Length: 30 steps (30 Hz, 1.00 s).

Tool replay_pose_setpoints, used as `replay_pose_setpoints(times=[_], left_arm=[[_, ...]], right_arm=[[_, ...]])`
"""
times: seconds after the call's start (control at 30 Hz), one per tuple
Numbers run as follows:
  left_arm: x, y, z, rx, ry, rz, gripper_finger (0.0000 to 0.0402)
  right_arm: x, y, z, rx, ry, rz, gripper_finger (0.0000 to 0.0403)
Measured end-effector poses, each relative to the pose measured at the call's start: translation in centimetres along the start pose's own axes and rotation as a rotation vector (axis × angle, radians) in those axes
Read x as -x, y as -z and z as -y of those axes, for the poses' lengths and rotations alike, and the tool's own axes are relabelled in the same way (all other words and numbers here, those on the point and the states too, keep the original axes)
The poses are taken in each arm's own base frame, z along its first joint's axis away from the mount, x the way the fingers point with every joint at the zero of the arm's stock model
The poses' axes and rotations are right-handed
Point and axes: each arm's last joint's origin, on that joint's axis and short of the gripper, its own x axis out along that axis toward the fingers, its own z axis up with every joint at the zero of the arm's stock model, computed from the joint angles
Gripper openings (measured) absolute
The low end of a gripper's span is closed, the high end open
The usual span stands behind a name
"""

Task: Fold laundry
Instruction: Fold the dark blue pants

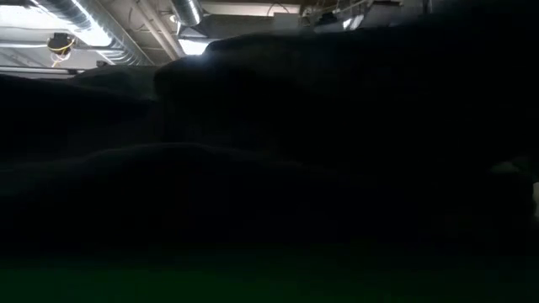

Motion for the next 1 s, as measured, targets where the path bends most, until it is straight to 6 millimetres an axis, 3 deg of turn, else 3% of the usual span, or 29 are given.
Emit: replay_pose_setpoints(times=[0.23,0.47,0.67,0.8,1.0], left_arm=[[-0.2,-1.7,1.4,-0.111,0.152,0.261,0.0121],[-0.5,-4.3,3.7,-0.233,0.236,0.387,0.0112],[-0.8,-6.8,5.4,-0.325,0.278,0.446,0.0108],[-0.9,-8.6,6.2,-0.396,0.272,0.492,0.0109],[-1.2,-11.1,6.6,-0.458,0.224,0.546,0.0109]], right_arm=[[0.0,0.0,0.0,0.001,0.006,0.011,0.0122],[0.1,-0.7,-0.1,0.065,0.061,0.206,0.0122],[-0.4,-1.2,-2.7,0.294,-0.054,0.350,0.0122],[-2.3,-0.8,-5.2,0.490,-0.070,0.394,0.0122],[-7.1,-0.1,-7.6,0.666,0.094,0.385,0.0122]])
